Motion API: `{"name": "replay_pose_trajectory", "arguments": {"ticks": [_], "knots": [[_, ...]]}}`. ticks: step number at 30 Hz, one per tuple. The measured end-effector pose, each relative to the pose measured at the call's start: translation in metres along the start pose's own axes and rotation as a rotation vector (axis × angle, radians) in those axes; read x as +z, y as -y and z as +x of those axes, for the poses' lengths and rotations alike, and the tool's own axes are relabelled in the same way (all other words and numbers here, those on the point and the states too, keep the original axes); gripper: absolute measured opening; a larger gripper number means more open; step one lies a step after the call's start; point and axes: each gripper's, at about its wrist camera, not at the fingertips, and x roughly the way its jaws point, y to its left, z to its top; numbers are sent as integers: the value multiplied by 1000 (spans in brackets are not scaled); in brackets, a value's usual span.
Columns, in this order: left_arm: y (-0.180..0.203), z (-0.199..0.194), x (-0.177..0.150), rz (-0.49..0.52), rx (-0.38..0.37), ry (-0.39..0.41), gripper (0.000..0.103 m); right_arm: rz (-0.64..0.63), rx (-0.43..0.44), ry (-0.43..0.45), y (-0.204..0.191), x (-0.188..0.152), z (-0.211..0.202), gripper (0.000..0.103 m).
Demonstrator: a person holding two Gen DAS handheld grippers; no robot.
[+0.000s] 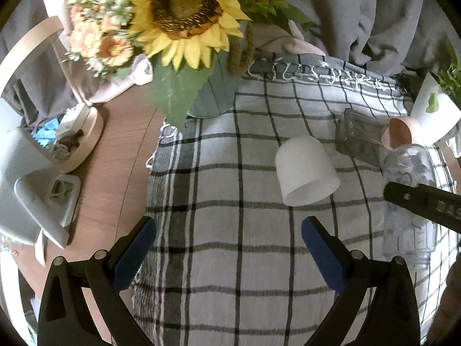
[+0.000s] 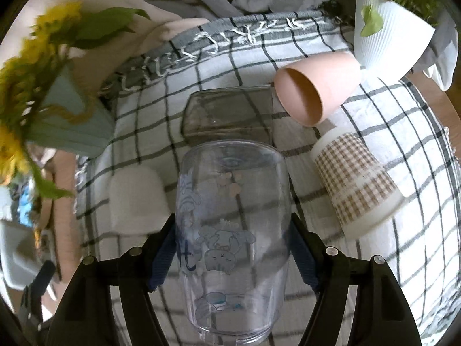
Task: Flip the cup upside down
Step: 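Lift the clear cup with the right gripper and rotate it upright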
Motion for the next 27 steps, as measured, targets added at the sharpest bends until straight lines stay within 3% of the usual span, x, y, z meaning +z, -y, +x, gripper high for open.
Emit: {"name": "replay_pose_trajectory", "arguments": {"ticks": [11,19,27], "knots": [[-16,-17,-44,-65,34,-31,103,-59,52,-69,0,-48,-35,72],[-26,-15,-64,-104,91,-71,103,-127,32,-179,-13,-67,1,72],[-36,-4,-73,-111,133,-110,103,-167,-13,-188,-30,-67,32,72]]}}
